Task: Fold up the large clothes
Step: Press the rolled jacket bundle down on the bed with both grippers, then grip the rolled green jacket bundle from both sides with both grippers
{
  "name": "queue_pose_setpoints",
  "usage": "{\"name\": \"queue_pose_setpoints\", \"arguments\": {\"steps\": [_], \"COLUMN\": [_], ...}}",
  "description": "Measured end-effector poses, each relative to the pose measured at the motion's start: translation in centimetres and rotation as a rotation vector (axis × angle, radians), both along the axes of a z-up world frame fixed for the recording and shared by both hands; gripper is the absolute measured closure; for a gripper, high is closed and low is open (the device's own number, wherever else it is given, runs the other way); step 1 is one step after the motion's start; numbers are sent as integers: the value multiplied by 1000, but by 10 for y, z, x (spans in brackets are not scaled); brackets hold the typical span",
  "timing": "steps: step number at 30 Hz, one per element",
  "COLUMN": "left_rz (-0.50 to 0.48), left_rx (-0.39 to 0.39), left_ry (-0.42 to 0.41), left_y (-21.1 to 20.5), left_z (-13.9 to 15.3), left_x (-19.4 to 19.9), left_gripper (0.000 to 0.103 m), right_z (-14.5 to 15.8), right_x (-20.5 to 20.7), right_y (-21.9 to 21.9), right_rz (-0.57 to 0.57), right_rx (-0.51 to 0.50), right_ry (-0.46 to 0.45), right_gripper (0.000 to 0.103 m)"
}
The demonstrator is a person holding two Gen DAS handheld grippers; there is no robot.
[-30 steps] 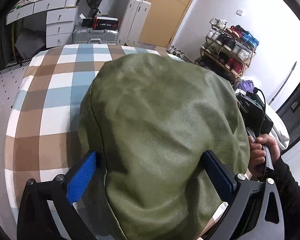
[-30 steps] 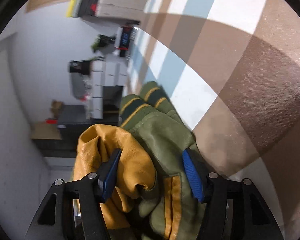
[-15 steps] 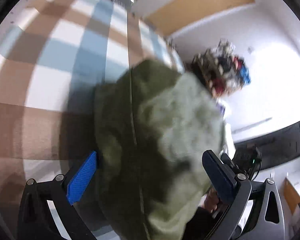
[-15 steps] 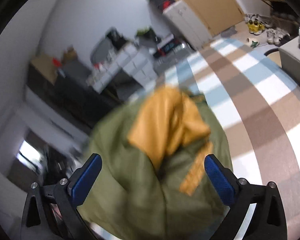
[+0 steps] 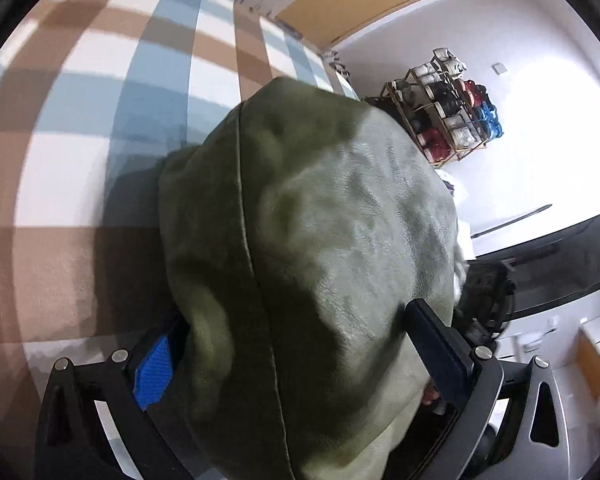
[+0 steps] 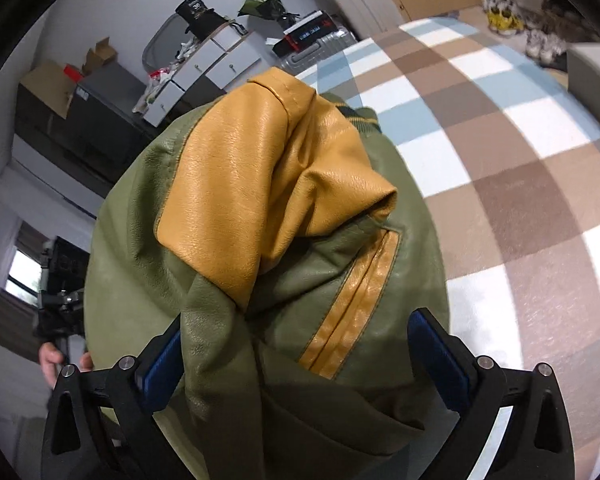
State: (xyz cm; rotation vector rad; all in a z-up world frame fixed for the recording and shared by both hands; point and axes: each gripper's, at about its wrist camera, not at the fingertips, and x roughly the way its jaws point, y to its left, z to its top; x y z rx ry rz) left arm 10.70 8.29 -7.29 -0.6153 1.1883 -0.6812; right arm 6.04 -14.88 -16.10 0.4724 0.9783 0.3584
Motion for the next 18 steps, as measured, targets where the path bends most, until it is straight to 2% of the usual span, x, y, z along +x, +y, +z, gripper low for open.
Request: {"name": "queue_pose_setpoints", "arguments": {"steps": [3, 6, 12, 18], "left_rz": [-12, -32, -71, -84], "left_rx": [11, -19, -68, -130], "left_ry": [-24, 0, 46, 62], "left_y": [5, 5, 9, 18], "left_z": [-6, -14, -19, -21], "left_x": [0, 5, 13, 11], "left_gripper": [2, 2, 3, 10], "right_z": [11, 10, -9, -13], "right_x": [-6, -5, 9, 19], "right_y": [4, 7, 5, 9], "right_rz": [-7, -9, 10, 68], "right_rx": [-71, -105, 10, 97], "right_ry": [-34, -37, 87, 122], "right_gripper": [0, 0, 0, 0]}}
